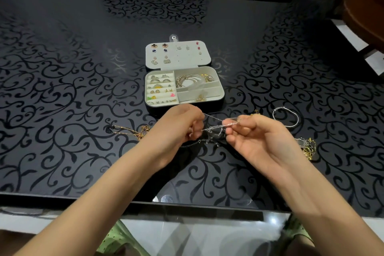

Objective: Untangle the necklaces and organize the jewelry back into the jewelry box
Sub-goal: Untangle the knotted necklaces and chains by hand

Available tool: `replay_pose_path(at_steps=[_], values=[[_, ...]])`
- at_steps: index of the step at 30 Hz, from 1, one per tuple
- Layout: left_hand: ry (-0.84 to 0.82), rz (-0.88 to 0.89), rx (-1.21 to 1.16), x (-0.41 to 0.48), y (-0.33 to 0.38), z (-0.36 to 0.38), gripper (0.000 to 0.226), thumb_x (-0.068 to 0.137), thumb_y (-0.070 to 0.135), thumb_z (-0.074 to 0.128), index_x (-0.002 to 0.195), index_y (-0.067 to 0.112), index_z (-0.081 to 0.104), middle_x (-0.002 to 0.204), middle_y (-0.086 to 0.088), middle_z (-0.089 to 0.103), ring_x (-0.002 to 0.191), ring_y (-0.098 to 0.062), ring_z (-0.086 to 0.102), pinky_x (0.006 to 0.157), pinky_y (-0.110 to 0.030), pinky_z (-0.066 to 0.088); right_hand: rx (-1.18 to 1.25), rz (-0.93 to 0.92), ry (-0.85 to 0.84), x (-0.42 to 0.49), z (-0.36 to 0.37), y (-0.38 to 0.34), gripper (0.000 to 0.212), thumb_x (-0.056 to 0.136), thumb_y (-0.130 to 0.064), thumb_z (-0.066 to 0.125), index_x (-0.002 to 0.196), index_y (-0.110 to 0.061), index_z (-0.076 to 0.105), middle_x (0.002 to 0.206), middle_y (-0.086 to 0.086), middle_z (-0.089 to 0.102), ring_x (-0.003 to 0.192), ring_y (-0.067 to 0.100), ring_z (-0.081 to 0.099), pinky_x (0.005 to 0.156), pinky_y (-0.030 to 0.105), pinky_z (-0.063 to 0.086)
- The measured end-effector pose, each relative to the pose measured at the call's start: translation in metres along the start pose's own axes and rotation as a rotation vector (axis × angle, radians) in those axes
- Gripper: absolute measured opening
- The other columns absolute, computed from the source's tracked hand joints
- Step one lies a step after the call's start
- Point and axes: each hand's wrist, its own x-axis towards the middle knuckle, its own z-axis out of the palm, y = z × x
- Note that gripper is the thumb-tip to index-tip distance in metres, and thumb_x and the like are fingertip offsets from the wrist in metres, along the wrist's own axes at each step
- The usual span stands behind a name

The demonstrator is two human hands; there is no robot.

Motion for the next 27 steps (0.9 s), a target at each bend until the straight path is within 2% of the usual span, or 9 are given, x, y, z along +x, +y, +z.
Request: replay_pose_path(at_steps=[3, 6, 9, 11, 14, 18, 22, 25, 27], values=[[0.029, 0.059, 0.275, 0.0, 0.0, 0.004, 0.028, 0.066, 0.015, 0.065, 0.055, 0.021, 0.04, 0.051, 0.003, 0.036, 0.053, -0.013, 0.032, 0.054, -0.027, 0.026, 0.013, -0.012, -0.012, 0.002, -0.001, 0.001, 0.008, 0.054, -0.001, 0.051, 0.058, -0.007, 0.048, 0.067, 0.015, 0.06, 0.06, 0.019, 0.051, 0.059, 0.025, 0.04], [0.1, 0.096, 0.38, 0.002, -0.003, 0.009, 0.038, 0.077, 0.013, 0.066, 0.053, 0.019, 0.036, 0.049, 0.005, 0.034, 0.05, -0.012, 0.031, 0.051, -0.026, 0.024, 0.03, -0.004, -0.024, 0.002, -0.004, 0.001, 0.015, 0.056, -0.001, 0.05, 0.064, -0.011, 0.042, 0.066, 0.011, 0.056, 0.06, 0.018, 0.048, 0.053, 0.023, 0.039], [0.174, 0.139, 0.426, 0.003, -0.004, 0.011, 0.045, 0.087, 0.024, 0.058, 0.051, 0.018, 0.033, 0.047, 0.002, 0.034, 0.045, -0.012, 0.03, 0.051, -0.027, 0.026, -0.009, 0.025, -0.032, 0.0, -0.003, 0.003, 0.01, 0.059, -0.002, 0.05, 0.058, -0.01, 0.045, 0.06, 0.007, 0.049, 0.054, 0.015, 0.04, 0.046, 0.021, 0.03], [0.206, 0.109, 0.398, 0.003, -0.001, 0.012, 0.05, 0.094, 0.035, 0.048, 0.05, 0.018, 0.031, 0.043, 0.0, 0.036, 0.043, -0.015, 0.031, 0.051, -0.027, 0.027, -0.119, 0.031, -0.035, -0.002, -0.005, 0.005, 0.012, 0.061, 0.0, 0.05, 0.064, -0.01, 0.046, 0.058, 0.005, 0.042, 0.051, 0.013, 0.033, 0.042, 0.021, 0.024], [0.193, -0.034, 0.23, 0.004, 0.005, 0.011, 0.053, 0.099, 0.04, 0.031, 0.052, 0.014, 0.038, 0.042, 0.001, 0.047, 0.041, -0.016, 0.038, 0.05, -0.026, 0.032, -0.371, 0.006, 0.033, -0.003, -0.009, 0.007, 0.013, 0.075, 0.006, 0.053, 0.077, -0.007, 0.055, 0.052, 0.0, 0.042, 0.043, 0.009, 0.032, 0.037, 0.018, 0.022], [0.137, -0.091, 0.157, 0.003, 0.005, 0.008, 0.05, 0.101, 0.035, 0.026, 0.061, 0.013, 0.046, 0.046, 0.001, 0.055, 0.042, -0.014, 0.043, 0.051, -0.025, 0.033, -0.679, -0.066, 0.051, -0.004, -0.006, 0.011, 0.004, 0.081, -0.008, 0.066, 0.078, -0.009, 0.069, 0.044, -0.005, 0.044, 0.037, 0.004, 0.031, 0.036, 0.015, 0.022], [0.08, -0.066, 0.163, 0.002, 0.002, 0.005, 0.041, 0.101, 0.026, 0.032, 0.071, 0.01, 0.055, 0.044, 0.001, 0.052, 0.043, -0.012, 0.041, 0.049, -0.021, 0.033, -0.665, -0.097, 0.02, -0.006, -0.002, 0.01, 0.011, 0.084, -0.016, 0.064, 0.078, -0.008, 0.069, 0.039, -0.001, 0.043, 0.033, 0.007, 0.031, 0.035, 0.017, 0.023], [0.026, -0.001, 0.215, 0.0, 0.0, 0.002, 0.033, 0.098, 0.02, 0.042, 0.074, 0.006, 0.06, 0.044, 0.001, 0.038, 0.042, -0.01, 0.03, 0.042, -0.015, 0.028, -0.625, -0.09, -0.003, -0.007, 0.0, 0.007, 0.017, 0.088, -0.021, 0.06, 0.077, -0.01, 0.069, 0.039, 0.001, 0.045, 0.034, 0.01, 0.035, 0.036, 0.018, 0.028], [-0.015, 0.011, 0.24, -0.002, 0.0, 0.001, 0.034, 0.096, 0.024, 0.047, 0.071, 0.006, 0.062, 0.043, 0.004, 0.03, 0.041, -0.009, 0.023, 0.041, -0.016, 0.023, -0.632, -0.096, 0.003, -0.007, -0.001, 0.005, 0.019, 0.09, -0.02, 0.057, 0.079, -0.01, 0.069, 0.04, 0.002, 0.048, 0.034, 0.01, 0.039, 0.035, 0.018, 0.031]])
